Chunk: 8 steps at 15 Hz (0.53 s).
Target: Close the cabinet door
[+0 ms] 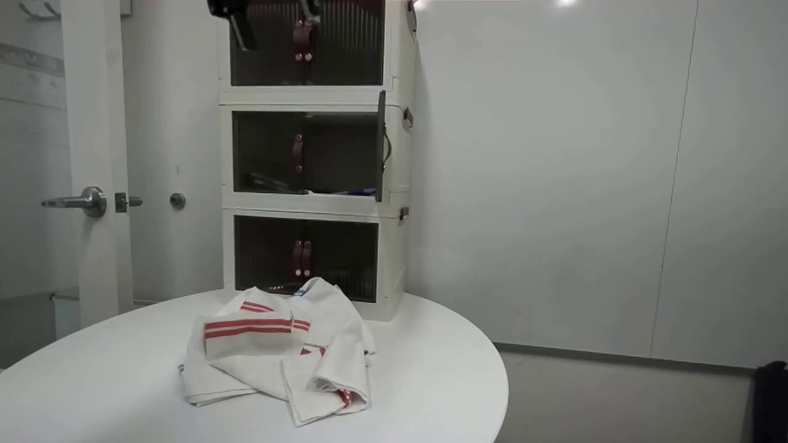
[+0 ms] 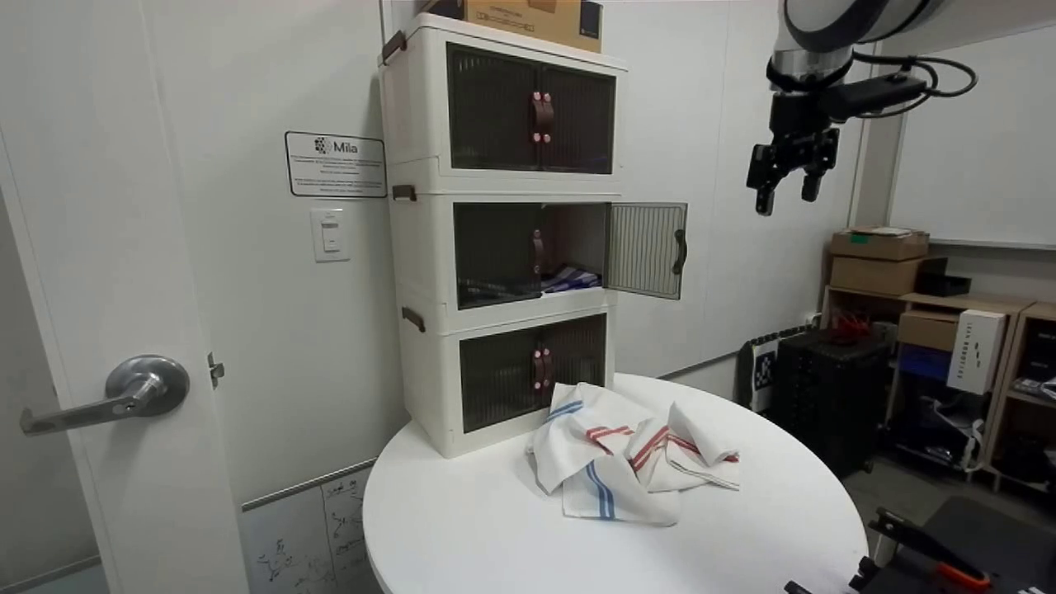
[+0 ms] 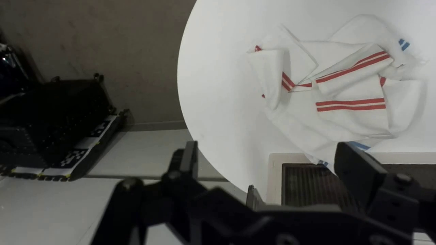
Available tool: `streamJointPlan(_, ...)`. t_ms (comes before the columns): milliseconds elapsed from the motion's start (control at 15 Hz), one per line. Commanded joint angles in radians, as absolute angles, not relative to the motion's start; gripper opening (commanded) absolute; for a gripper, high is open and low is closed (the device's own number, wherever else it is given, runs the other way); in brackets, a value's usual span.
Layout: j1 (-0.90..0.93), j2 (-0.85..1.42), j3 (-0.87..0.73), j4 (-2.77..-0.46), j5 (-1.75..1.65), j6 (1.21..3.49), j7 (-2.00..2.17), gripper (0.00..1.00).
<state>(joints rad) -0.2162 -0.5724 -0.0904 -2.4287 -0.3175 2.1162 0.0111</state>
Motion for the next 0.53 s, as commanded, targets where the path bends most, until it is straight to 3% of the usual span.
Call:
streamJointPlan(0,-0.185,-0.429,-0.177,-2.219,-0.291,2.078,-0.174,1.00)
streamJointPlan(467,-0.107,-0.204,-0.189,-1.928,-0.191,2.007,-0.368,1.00)
